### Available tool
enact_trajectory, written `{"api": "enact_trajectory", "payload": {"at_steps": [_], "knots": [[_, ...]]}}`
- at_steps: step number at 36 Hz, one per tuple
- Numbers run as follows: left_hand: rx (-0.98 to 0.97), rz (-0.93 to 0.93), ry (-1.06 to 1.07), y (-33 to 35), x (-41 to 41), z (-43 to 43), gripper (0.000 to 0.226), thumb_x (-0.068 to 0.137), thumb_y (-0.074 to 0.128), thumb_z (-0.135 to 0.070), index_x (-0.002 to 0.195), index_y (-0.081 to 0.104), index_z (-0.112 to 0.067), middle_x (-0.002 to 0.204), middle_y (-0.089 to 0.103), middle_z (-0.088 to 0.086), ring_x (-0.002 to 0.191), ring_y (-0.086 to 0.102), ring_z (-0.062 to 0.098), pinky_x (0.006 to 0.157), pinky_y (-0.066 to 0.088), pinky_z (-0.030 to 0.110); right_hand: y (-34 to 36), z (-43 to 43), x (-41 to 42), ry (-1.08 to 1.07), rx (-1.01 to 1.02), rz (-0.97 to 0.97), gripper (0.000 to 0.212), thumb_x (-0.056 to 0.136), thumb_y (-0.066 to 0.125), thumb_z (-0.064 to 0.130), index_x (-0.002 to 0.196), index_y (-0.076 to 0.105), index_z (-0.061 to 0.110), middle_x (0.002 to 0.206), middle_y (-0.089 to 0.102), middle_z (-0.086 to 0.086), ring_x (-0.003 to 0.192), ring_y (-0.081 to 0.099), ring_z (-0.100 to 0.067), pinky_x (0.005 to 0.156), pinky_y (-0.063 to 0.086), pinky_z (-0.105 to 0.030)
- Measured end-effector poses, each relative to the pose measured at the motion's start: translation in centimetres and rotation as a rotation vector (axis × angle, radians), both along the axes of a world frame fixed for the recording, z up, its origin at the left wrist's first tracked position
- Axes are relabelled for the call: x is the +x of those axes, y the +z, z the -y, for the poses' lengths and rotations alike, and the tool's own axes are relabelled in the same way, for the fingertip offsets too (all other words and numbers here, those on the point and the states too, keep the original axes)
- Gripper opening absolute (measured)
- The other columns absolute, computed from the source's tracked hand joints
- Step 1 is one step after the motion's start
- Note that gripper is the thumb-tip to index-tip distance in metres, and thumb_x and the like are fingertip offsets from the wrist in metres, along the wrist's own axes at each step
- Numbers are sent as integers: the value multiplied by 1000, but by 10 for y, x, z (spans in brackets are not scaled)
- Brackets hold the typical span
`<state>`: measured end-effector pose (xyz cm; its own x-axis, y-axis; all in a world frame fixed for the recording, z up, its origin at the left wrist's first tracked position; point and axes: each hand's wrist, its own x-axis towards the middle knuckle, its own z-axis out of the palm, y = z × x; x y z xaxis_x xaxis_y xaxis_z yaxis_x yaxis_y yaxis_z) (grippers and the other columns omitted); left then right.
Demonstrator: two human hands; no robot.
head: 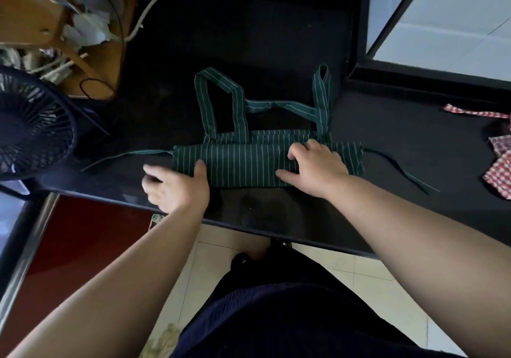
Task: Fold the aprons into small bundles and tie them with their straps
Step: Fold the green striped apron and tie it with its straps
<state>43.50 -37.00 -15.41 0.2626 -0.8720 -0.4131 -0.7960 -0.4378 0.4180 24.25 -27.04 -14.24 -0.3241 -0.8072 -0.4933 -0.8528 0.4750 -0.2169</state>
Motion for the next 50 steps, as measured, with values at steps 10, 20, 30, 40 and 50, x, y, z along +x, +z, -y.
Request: {"api": "enact_trajectory", "payload": {"at_steps": [10,20,30,40,50], "knots": [[140,-648,386,4,-36,0,40,77,77,-20,111,61,-8,103,66,5,76,60,17,71,49,29,3,4,-1,12,19,9,55,91,46,60,132,42,23,130,43,-8,121,44,-31,96,39,-41],[-143,220,-1229,-8,-30,-15,73,100,36,-26,152,-12,-9,162,-11,5,149,-9,18,120,0,35,0,-5,-5,-36,-39,93,49,93,51,49,134,44,24,133,41,-5,126,39,-27,104,31,-40],[-58,340,-1222,-2,-53,-17,90,91,11,-68,150,-17,-7,159,-20,10,148,-16,22,121,-3,37,-2,-43,4,-1142,-372,-44,82,85,65,42,147,23,11,150,24,-15,134,31,-34,108,30,-48],[-9,197,-1213,-2,-50,-13,85,94,22,-64,152,-11,-11,160,-19,3,147,-18,16,120,-7,32,17,-17,-12,-1895,-568,927,55,79,78,19,122,46,7,113,50,-1,103,54,-17,93,49,-33],[-77,297,-1121,5,-60,-17,76,98,23,-55,154,-2,-9,161,-12,7,148,-13,21,120,-1,39,1,-13,4,-627,-645,71,37,81,55,-11,113,51,5,98,56,-8,86,57,-29,75,47,-38]]}}
